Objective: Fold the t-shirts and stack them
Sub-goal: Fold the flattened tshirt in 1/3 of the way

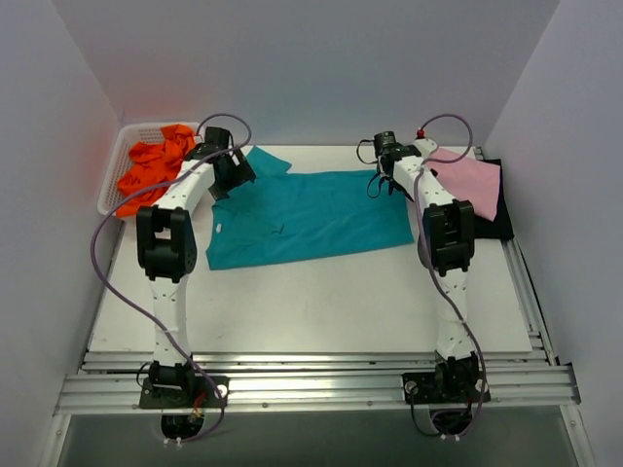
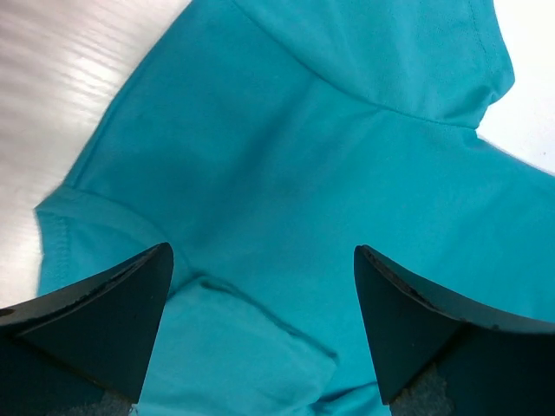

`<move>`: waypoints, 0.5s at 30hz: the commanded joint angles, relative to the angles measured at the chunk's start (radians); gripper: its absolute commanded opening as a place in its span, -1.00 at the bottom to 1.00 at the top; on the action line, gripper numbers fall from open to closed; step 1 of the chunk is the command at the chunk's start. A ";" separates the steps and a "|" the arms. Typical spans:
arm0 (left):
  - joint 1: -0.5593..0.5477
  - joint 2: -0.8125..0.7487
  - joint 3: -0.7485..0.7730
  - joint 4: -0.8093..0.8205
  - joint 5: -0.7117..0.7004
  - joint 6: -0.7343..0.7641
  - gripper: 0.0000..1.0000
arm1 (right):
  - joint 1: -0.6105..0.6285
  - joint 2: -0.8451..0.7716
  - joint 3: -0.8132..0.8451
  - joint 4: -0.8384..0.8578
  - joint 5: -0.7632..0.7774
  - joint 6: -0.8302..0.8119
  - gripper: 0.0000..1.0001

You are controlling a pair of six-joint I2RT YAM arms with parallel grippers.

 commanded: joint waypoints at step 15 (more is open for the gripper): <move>0.038 0.119 0.410 -0.051 0.110 0.184 0.88 | 0.006 -0.330 -0.383 0.361 -0.121 -0.274 1.00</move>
